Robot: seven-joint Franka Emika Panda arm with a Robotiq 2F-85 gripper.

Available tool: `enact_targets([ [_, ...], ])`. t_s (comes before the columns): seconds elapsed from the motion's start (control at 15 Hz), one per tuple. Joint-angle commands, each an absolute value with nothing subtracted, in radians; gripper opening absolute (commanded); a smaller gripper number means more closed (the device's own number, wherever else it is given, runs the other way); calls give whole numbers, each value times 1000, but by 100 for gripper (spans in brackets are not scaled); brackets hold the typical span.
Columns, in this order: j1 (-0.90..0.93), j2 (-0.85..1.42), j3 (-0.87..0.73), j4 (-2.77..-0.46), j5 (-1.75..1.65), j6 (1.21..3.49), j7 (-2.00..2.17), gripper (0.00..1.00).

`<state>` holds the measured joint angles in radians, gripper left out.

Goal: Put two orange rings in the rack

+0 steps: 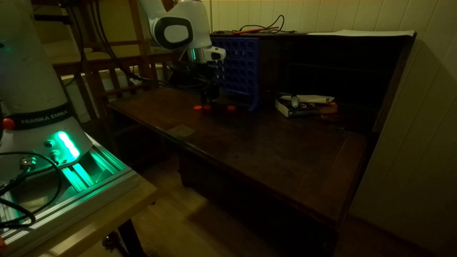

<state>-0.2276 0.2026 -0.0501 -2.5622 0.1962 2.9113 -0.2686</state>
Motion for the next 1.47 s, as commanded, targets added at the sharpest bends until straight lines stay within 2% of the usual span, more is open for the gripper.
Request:
enact_targets([
  [0.0,-237,215,-40,-2564,215,2934,-284,37],
  [0.27,-237,219,-44,-2563,209,2935,-282,9],
  [0.87,-297,151,-6,-2584,295,2922,-363,9],
  [1.4,-452,-28,47,-2600,683,2863,-847,9],
])
